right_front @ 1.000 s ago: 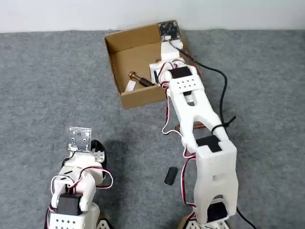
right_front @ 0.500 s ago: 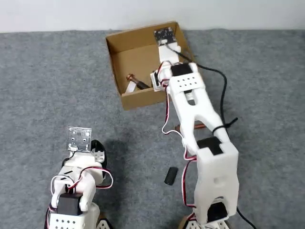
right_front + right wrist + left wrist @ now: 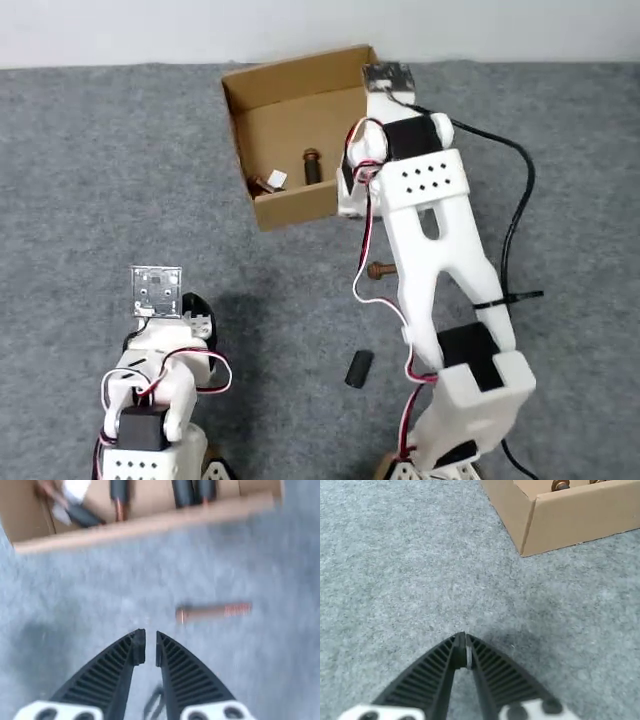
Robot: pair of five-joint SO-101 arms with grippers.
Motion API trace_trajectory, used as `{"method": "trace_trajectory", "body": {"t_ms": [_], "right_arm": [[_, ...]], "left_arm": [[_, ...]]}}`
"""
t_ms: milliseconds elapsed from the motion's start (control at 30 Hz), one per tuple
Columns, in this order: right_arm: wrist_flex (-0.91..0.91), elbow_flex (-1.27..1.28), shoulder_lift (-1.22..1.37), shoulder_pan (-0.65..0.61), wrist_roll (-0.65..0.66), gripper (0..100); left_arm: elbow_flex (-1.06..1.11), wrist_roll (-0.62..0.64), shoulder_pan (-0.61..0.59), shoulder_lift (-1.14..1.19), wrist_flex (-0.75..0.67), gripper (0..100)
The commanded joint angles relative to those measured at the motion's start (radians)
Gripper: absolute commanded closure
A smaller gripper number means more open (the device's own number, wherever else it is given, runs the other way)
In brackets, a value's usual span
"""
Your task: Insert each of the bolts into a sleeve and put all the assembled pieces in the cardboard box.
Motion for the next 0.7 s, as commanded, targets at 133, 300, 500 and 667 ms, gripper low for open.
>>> {"method": "trace_trajectory", "body": {"t_ms": [133, 300, 500, 667], "right_arm": [[0.07, -0.002, -0.16, -0.064, -0.08, 97.8], [0.07, 0.249, -0.361, -0.131, -0.08, 97.2], [0.061, 0.618, -0.598, -0.163, -0.126, 96.3], [0.054, 0.835, -0.63, -0.174, -0.193, 79.4]], "left_arm": [[-0.005, -0.009, -0.006, -0.008, 0.006, 99], [-0.005, -0.009, -0.008, -0.008, 0.006, 99], [-0.005, -0.009, -0.008, -0.008, 0.006, 99], [-0.005, -0.009, -0.008, -0.008, 0.006, 99]]}}
